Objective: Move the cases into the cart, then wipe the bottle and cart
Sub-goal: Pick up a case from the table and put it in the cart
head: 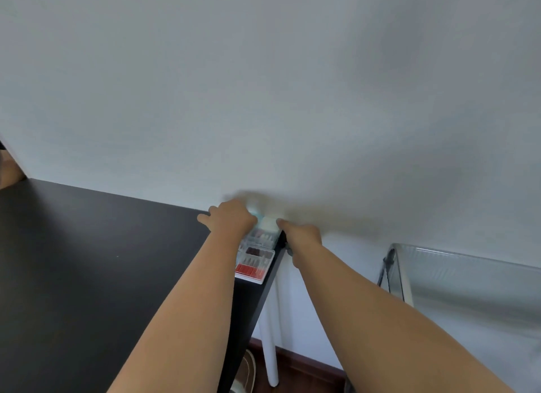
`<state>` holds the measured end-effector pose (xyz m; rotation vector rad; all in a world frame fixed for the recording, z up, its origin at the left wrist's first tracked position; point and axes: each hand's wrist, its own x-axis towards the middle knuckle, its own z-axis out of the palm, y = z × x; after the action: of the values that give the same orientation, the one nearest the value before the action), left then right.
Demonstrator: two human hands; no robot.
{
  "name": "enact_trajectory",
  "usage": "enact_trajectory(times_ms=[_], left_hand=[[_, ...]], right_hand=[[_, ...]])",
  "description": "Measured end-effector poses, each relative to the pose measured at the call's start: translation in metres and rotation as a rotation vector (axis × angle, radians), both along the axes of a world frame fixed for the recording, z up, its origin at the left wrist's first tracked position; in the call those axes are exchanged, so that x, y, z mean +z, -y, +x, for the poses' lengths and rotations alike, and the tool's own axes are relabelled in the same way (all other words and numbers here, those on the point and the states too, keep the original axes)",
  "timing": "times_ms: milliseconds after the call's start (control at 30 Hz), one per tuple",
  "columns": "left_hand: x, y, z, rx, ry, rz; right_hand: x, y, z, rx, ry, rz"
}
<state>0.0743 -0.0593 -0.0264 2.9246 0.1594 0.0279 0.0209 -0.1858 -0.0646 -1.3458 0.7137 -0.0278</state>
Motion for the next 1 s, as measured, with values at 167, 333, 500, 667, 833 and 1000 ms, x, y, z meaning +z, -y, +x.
enact_trajectory(times_ms=[167, 333, 500, 667, 833, 1000], left_hand=[[0.007, 0.016, -0.005, -0.046, -0.049, 0.082], [0.014, 0.021, -0.005, -0.059, -0.173, 0.089], [0.019, 0.026, -0.007, -0.056, -0.246, 0.18], [0.021, 0.026, -0.01, -0.043, -0.275, 0.172], [0.02, 0.027, -0.011, -0.035, -0.307, 0.115], [0.021, 0.031, -0.018, -0.05, -0.224, 0.05]], right_hand=[[-0.004, -0.001, 0.0, -0.011, 0.036, -0.041], [0.001, 0.0, -0.003, -0.043, 0.045, -0.053], [-0.001, -0.003, -0.007, -0.094, 0.052, -0.066], [0.001, 0.001, -0.013, -0.129, 0.041, -0.091], [0.007, 0.009, -0.018, -0.147, 0.074, -0.099], [0.014, 0.012, -0.025, -0.165, 0.105, -0.078]])
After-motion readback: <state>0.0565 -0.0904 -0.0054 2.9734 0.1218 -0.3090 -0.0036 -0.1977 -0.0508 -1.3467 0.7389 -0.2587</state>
